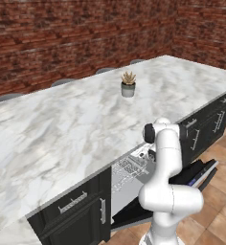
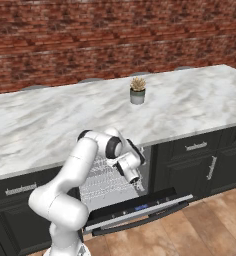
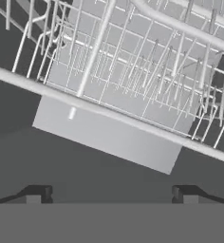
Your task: Open the dishwasher door and pull out the top rack.
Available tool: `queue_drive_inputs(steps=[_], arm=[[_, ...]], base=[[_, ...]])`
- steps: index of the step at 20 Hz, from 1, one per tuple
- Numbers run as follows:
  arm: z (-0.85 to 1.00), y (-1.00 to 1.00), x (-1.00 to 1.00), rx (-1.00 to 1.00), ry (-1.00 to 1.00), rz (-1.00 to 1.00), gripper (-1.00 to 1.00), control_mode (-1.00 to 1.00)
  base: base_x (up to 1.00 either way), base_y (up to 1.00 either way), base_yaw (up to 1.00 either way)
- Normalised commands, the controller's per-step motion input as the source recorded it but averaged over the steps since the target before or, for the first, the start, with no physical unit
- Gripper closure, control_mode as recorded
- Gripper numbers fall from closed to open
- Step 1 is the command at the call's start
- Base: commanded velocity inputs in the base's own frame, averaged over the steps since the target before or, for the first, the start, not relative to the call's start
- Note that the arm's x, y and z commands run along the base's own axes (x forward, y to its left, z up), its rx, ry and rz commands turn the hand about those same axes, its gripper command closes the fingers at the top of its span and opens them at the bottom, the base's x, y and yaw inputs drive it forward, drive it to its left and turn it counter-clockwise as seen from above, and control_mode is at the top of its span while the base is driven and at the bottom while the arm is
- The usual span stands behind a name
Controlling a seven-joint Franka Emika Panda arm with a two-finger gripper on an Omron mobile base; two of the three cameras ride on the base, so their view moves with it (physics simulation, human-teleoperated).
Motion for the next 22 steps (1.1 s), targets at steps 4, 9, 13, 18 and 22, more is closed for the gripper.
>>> queue_drive_inputs(steps=[4,9,13,18,22], arm=[[-0.63,0.12,0.52,-0.04,0.0,0.0,-1.0,-1.0],[-0.77,0.02,0.23,-0.19,0.13,0.0,-1.0,-1.0],[-0.47,0.17,0.01,-0.3,0.2,0.01,-1.0,-1.0],[-0.74,-0.28,-0.11,-0.51,0.11,0.02,-1.0,-1.0],[-0.72,-0.61,-0.46,-0.58,0.11,0.02,-1.0,-1.0]], base=[[0.0,0.0,0.0],[0.0,0.0,0.0],[0.0,0.0,0.0],[0.0,0.0,0.0],[0.0,0.0,0.0]])
